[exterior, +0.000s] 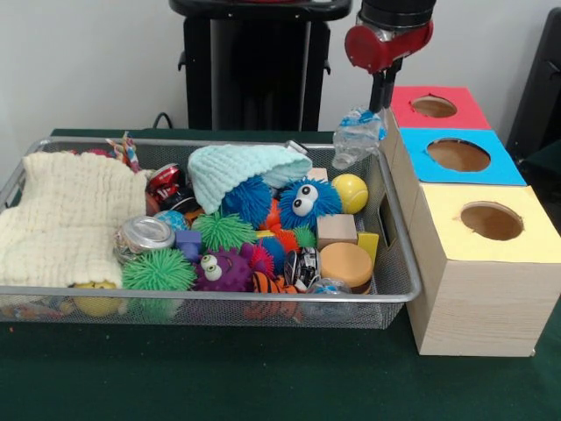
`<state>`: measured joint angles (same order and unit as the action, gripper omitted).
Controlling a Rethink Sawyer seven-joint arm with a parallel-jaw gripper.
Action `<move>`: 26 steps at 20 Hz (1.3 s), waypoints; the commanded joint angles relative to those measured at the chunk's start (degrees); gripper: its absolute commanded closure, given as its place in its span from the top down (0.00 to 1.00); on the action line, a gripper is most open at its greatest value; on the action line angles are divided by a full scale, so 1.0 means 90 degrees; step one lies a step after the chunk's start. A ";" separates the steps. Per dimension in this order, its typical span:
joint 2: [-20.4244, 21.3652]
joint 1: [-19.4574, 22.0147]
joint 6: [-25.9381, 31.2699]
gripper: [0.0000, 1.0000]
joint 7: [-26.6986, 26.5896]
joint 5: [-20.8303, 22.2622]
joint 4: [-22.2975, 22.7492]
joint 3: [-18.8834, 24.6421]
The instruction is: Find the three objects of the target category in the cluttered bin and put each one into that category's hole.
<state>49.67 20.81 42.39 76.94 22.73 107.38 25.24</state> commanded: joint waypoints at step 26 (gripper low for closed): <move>-0.0696 -0.2056 -0.0848 0.00 0.6492 -0.2605 -0.1320 -0.3113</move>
<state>47.42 5.18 37.13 114.57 4.25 100.77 1.40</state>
